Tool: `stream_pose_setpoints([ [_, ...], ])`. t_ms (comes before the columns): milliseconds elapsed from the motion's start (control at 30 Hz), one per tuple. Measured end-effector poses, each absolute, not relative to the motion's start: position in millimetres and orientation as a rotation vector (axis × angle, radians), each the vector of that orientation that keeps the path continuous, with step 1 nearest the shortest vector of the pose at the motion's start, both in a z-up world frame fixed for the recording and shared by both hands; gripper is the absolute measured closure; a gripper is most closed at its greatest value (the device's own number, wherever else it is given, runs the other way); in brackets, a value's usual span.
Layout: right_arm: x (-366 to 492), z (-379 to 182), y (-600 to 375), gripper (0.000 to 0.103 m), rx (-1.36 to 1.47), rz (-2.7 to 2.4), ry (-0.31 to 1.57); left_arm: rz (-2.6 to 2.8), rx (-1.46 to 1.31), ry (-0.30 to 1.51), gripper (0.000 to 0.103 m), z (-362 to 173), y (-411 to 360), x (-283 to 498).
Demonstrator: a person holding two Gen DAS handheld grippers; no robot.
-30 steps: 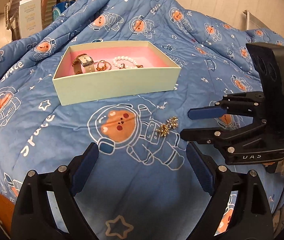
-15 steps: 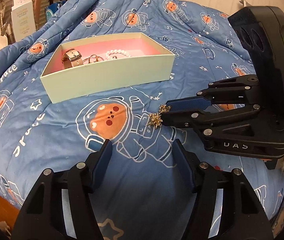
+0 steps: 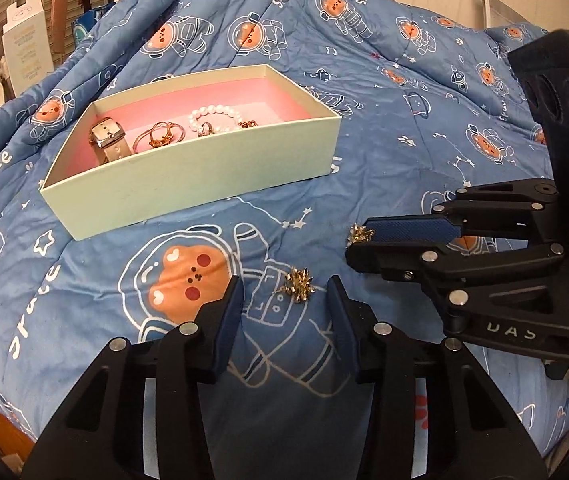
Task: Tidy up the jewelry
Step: 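Grasp a gold star earring with the left gripper while the right gripper grasps another gold earring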
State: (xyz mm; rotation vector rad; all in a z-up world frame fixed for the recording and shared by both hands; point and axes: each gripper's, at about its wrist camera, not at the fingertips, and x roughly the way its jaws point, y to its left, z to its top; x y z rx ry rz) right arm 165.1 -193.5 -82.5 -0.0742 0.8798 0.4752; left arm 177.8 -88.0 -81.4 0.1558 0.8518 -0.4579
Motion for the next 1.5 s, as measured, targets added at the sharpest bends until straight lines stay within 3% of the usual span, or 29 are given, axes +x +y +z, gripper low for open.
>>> stream_pose_setpoints([
  [233, 159.5, -84.0, -202.3, 0.085, -0.066, 0.443, 0.876, -0.462, 0.172, 0.850, 0.082, -80.8, -100.4, 181.9],
  [967, 157.1, -79.0, -200.8, 0.085, -0.014, 0.480, 0.903, -0.498, 0.085, 0.841, 0.082, -70.5, -85.0, 161.8],
  [1500, 162.0, -40.4, -183.8, 0.085, -0.024, 0.500, 0.812, -0.472, 0.058, 0.781, 0.082, -33.8, -63.3, 172.4],
])
